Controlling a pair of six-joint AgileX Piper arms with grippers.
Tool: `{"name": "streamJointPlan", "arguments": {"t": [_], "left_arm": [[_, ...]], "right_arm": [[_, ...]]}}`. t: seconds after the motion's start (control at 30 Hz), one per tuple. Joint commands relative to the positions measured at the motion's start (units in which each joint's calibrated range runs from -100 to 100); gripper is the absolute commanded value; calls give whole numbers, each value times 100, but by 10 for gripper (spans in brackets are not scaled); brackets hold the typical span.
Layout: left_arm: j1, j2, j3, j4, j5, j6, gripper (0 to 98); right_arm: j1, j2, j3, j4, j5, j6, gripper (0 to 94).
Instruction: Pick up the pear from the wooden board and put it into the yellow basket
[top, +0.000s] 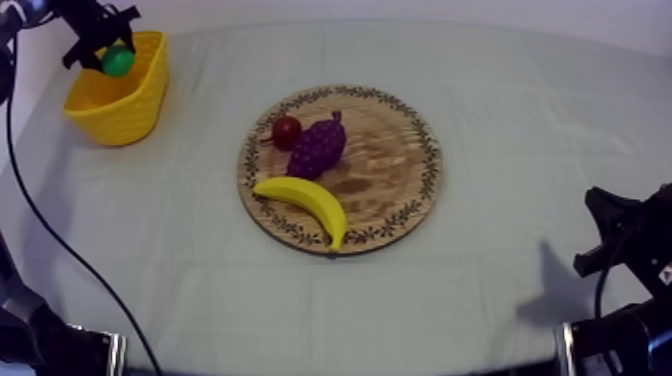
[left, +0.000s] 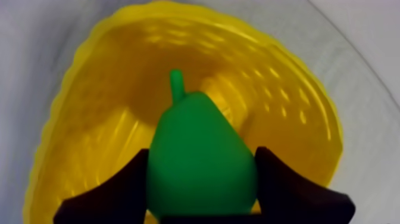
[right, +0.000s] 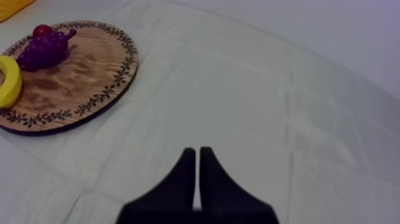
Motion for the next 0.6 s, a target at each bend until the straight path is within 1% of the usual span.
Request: {"name": "streamJointPlan", "arguments": {"t": [0.0, 0.1, 0.2, 0.4, 0.57], "left_arm": [[-3, 122, -25, -11, -10, 29, 659], [-16, 217, -32, -46, -23, 114, 763], [-29, 257, -16, -104, 13, 222, 835], [-8, 187, 34, -250, 67, 390, 884], [31, 55, 205, -282, -17, 436, 909]], "right_arm": [[1, -4, -5, 0, 2, 4, 4], [1, -4, -5, 0, 2, 4, 4], [1, -4, -5, 0, 2, 5, 4], [1, -4, -5, 0, 2, 4, 4], [1, -4, -5, 0, 2, 4, 4]]}}
